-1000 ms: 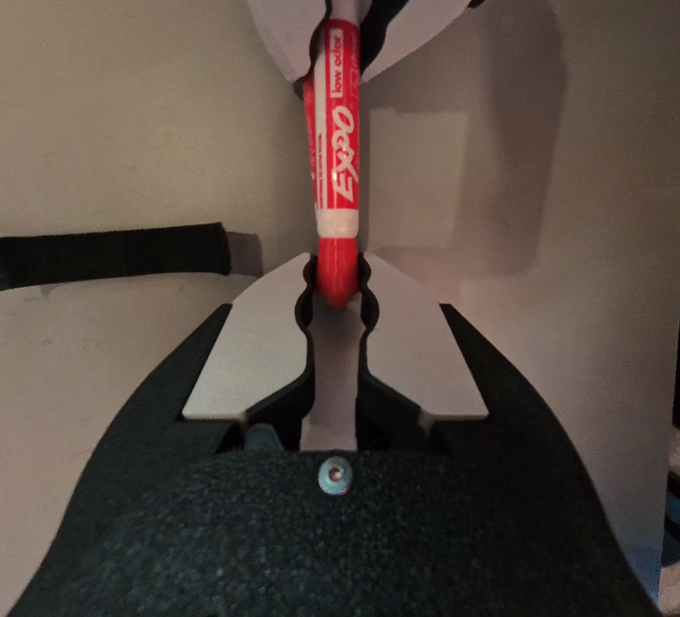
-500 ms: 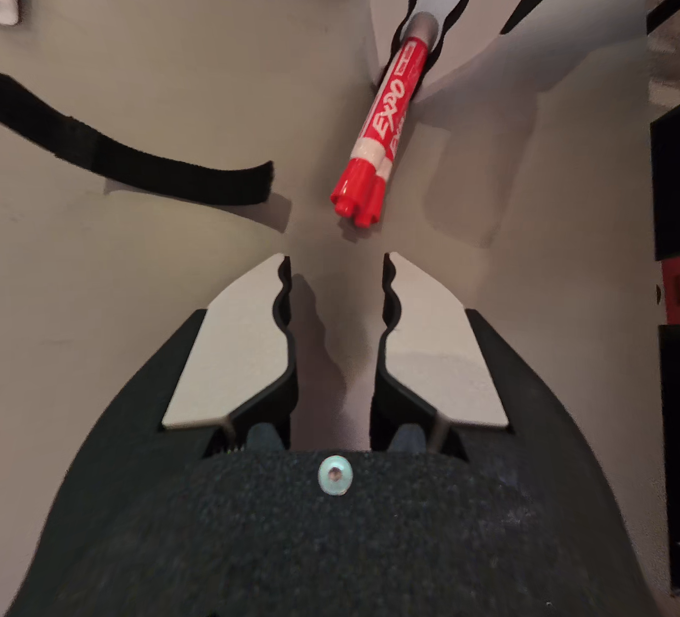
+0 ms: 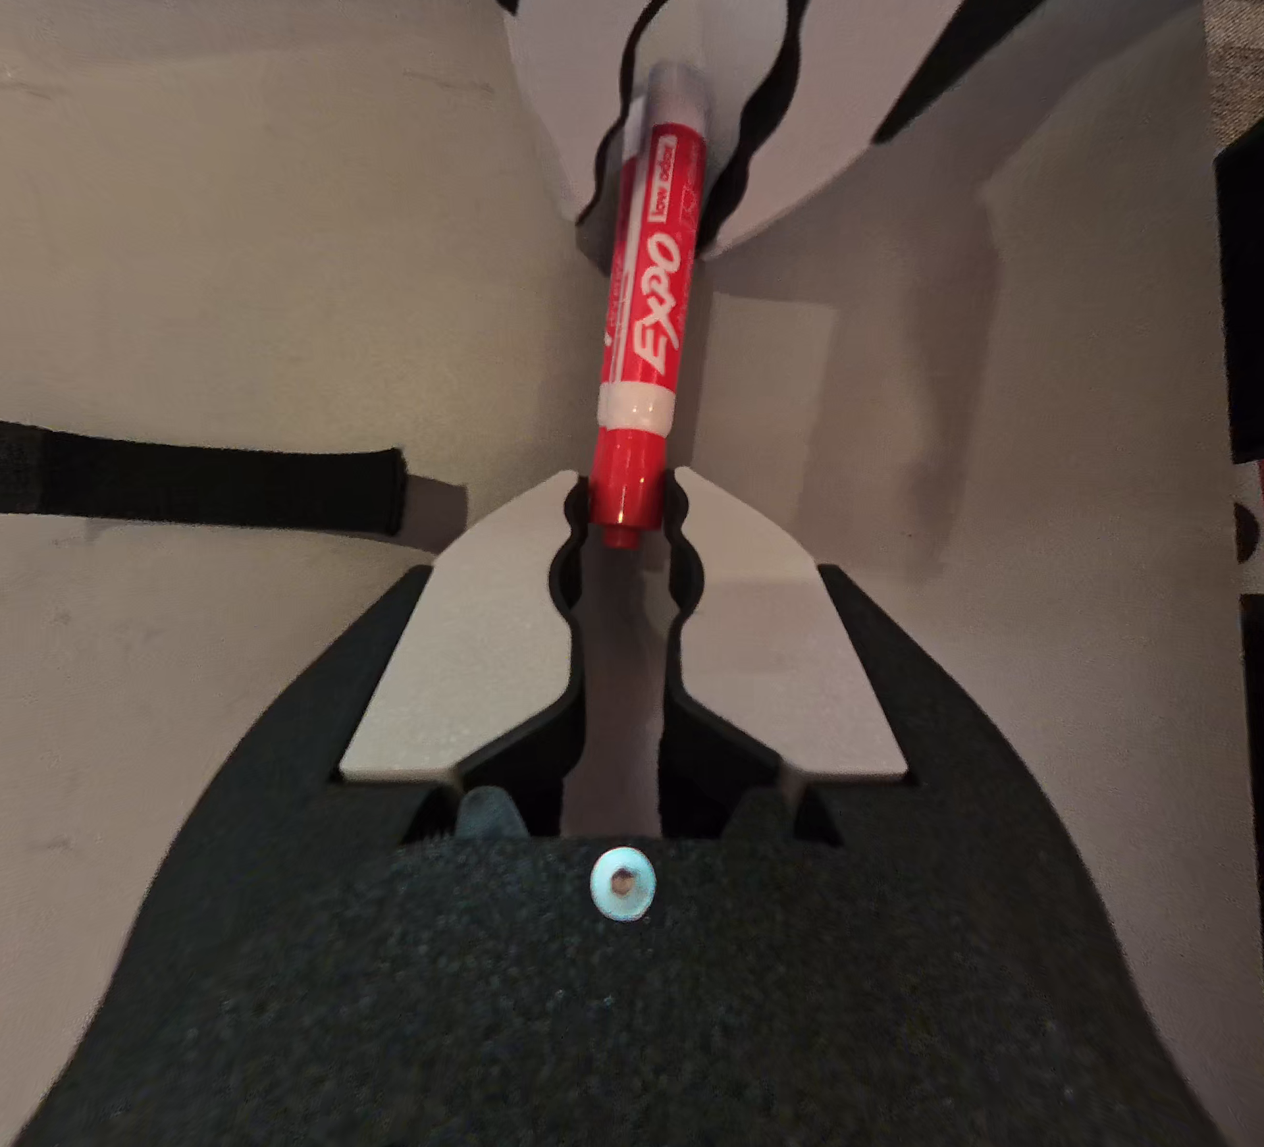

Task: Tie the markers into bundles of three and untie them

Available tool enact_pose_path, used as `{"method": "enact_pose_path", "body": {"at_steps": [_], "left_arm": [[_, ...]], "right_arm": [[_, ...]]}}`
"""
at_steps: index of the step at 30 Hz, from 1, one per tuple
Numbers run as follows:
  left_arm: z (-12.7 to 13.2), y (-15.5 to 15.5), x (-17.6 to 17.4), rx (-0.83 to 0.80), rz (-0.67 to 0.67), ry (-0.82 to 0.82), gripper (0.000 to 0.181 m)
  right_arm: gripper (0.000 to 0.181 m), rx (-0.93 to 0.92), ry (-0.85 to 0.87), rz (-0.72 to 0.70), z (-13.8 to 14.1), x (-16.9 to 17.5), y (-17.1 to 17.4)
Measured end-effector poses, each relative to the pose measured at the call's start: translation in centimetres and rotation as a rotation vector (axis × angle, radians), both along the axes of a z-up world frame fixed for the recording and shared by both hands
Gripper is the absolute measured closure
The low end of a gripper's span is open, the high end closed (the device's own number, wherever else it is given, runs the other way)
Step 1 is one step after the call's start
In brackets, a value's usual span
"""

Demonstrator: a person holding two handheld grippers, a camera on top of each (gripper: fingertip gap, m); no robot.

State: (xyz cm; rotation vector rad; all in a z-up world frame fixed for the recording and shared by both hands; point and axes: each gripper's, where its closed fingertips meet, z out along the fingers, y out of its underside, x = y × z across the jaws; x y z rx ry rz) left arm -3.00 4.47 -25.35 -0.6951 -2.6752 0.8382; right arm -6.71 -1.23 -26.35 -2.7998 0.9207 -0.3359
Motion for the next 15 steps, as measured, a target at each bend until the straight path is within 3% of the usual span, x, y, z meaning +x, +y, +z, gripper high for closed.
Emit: {"method": "enact_pose_path", "body": {"at_steps": [9, 12, 15], "left_arm": [[0.0, -0.2, -0.6, 0.012, 0.008, 0.041, 0.161], [0.1, -0.3, -0.9, 0.003, 0.005, 0.055, 0.161], [0.2, 0.0, -0.6, -0.004, 0.027, 0.076, 0.160]], "right_arm": [[0.134, -0.044, -0.071, 0.139, 0.2, 2.6, 4.3], [0.156, -0.036, -0.020, 0.142, -0.1, 2.7, 4.6], [0.163, -0.028, -0.003, 0.121, -0.2, 2.8, 4.3]]}}
